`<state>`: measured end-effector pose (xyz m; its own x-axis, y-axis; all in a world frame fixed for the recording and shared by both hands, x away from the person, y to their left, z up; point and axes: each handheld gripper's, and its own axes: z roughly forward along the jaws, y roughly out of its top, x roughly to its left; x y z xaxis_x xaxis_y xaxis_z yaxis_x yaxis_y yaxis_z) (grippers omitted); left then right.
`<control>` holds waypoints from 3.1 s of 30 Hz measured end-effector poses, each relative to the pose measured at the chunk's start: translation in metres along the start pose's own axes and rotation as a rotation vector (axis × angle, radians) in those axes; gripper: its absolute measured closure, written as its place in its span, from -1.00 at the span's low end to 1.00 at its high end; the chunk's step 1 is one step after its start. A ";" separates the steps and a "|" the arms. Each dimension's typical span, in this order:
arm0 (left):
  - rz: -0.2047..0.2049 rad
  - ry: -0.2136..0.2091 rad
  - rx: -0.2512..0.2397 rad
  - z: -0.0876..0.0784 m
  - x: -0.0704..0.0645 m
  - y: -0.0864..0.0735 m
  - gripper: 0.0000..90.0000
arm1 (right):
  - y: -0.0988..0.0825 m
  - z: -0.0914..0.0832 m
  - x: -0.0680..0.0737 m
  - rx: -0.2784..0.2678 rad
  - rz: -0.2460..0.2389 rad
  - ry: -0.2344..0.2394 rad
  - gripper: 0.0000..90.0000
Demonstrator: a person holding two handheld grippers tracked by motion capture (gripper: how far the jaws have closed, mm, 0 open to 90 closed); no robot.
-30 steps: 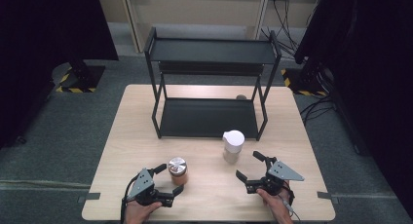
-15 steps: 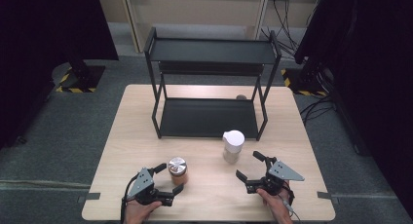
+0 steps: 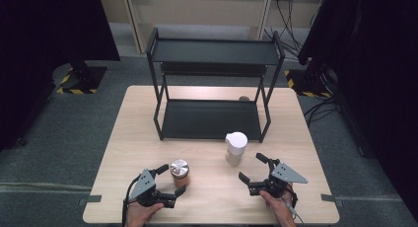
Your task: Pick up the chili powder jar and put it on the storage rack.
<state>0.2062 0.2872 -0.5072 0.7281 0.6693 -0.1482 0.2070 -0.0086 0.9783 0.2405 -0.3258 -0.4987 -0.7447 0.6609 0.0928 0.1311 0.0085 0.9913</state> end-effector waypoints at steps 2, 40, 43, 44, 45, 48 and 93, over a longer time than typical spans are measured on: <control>-0.012 -0.004 -0.001 0.001 0.001 0.000 -0.99 | 0.000 0.000 0.000 -0.004 0.001 -0.001 -0.99; 0.052 0.035 0.097 0.028 -0.001 0.020 -0.76 | -0.002 0.000 -0.001 -0.010 0.018 -0.004 -0.99; 0.064 0.049 0.106 0.030 -0.003 0.021 -0.65 | -0.002 0.000 -0.001 -0.011 0.018 -0.003 -0.99; 0.074 0.059 0.114 0.030 -0.004 0.022 -0.56 | -0.002 0.000 -0.001 -0.012 0.019 -0.002 -0.99; 0.079 0.064 0.120 0.031 -0.005 0.023 -0.51 | -0.002 0.000 -0.001 -0.012 0.017 -0.001 -0.99; 0.078 0.064 0.132 0.032 -0.005 0.023 -0.37 | -0.002 0.000 0.000 -0.011 0.016 0.002 -0.99; 0.061 0.057 0.067 0.024 0.010 0.088 -0.32 | -0.003 0.000 -0.001 -0.018 0.027 0.000 -0.99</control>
<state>0.2475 0.2748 -0.4259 0.7027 0.7072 -0.0783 0.2082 -0.0991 0.9730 0.2404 -0.3267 -0.5017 -0.7414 0.6604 0.1193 0.1390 -0.0229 0.9900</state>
